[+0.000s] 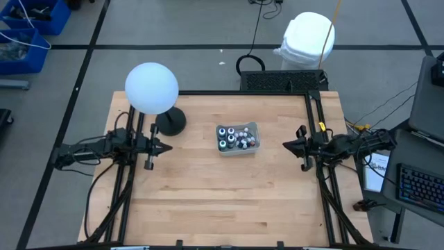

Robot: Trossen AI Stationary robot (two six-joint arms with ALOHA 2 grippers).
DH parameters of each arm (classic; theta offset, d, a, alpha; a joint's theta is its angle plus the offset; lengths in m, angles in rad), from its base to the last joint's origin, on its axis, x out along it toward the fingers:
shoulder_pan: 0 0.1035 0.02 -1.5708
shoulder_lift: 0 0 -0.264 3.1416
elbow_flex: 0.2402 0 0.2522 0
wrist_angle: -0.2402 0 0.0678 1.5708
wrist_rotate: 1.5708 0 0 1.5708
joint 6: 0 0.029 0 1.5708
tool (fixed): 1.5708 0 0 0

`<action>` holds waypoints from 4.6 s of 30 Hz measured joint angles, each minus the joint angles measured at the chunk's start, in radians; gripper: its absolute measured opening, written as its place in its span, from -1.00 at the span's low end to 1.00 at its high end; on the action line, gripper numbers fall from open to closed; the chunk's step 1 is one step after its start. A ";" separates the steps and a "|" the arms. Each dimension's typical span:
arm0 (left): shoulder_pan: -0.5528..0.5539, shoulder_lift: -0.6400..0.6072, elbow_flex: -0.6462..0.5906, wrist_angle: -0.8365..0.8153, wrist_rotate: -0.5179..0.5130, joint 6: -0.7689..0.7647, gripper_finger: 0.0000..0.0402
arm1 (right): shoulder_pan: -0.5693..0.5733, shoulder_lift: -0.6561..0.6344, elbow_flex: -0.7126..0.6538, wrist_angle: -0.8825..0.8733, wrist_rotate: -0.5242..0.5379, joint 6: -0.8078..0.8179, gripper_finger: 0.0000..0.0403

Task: Pick & Place food coloring
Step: Return to Home Position

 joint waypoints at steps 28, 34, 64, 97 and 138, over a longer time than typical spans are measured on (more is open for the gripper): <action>-0.011 0.003 -0.001 0.003 0.034 -0.034 -0.96 | 0.000 0.001 0.000 -0.115 0.093 0.047 -1.00; -0.011 0.003 -0.002 0.002 0.034 -0.064 -0.97 | 0.000 0.001 0.000 -0.115 0.093 0.046 -1.00; -0.011 0.003 -0.002 0.001 0.032 -0.193 -0.77 | 0.000 0.001 0.000 -0.109 0.093 0.001 -1.00; -0.011 0.003 -0.002 0.001 0.032 -0.193 -0.77 | 0.000 0.001 0.000 -0.108 0.093 -0.005 -1.00; -0.011 0.003 -0.002 0.001 0.032 -0.193 -0.77 | 0.000 0.001 0.000 -0.108 0.093 -0.003 -1.00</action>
